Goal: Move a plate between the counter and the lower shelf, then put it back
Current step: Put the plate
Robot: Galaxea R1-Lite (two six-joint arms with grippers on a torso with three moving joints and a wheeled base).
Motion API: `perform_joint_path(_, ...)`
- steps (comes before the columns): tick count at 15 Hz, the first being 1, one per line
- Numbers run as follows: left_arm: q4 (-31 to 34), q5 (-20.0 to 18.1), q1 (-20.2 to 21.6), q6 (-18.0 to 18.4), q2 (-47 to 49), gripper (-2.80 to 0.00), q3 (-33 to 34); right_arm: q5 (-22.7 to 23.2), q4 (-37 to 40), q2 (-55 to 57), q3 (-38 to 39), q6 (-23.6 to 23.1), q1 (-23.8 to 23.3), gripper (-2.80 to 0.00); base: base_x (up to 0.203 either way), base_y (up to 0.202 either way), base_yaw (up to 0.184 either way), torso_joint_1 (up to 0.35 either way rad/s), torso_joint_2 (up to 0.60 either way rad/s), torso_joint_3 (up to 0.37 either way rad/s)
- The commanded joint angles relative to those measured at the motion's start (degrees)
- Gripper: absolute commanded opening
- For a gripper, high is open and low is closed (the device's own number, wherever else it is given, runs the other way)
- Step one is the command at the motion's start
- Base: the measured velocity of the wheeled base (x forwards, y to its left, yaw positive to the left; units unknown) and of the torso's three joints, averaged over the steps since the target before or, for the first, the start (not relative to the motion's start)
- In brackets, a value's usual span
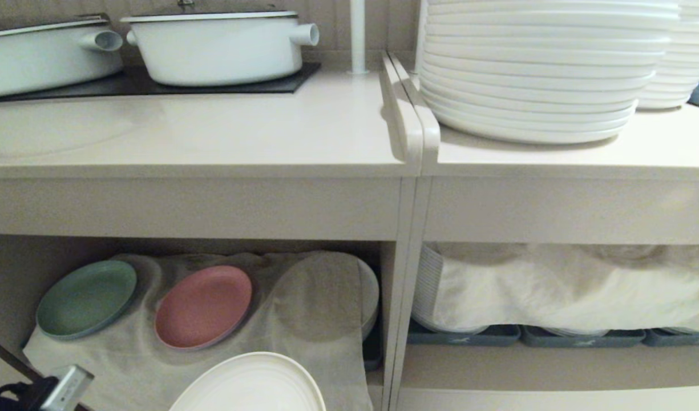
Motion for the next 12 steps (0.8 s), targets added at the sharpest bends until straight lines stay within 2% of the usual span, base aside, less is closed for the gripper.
perform_joint_path(1, -0.1, 0.0, -0.4, -0.2, 0.2, -2.8, 0.0, 0.0, 0.0, 0.1, 0.0, 0.0, 0.0, -2.8, 0.0, 0.0, 0.0, 0.177, -0.49, -0.294)
perform_joint_path(12, -0.1, 0.0, -0.8, -0.2, 0.2, -2.8, -0.1, 0.0, 0.0, 0.1, 0.0, 0.0, 0.0, -2.8, 0.0, 0.0, 0.0, 0.199, -0.48, -0.281)
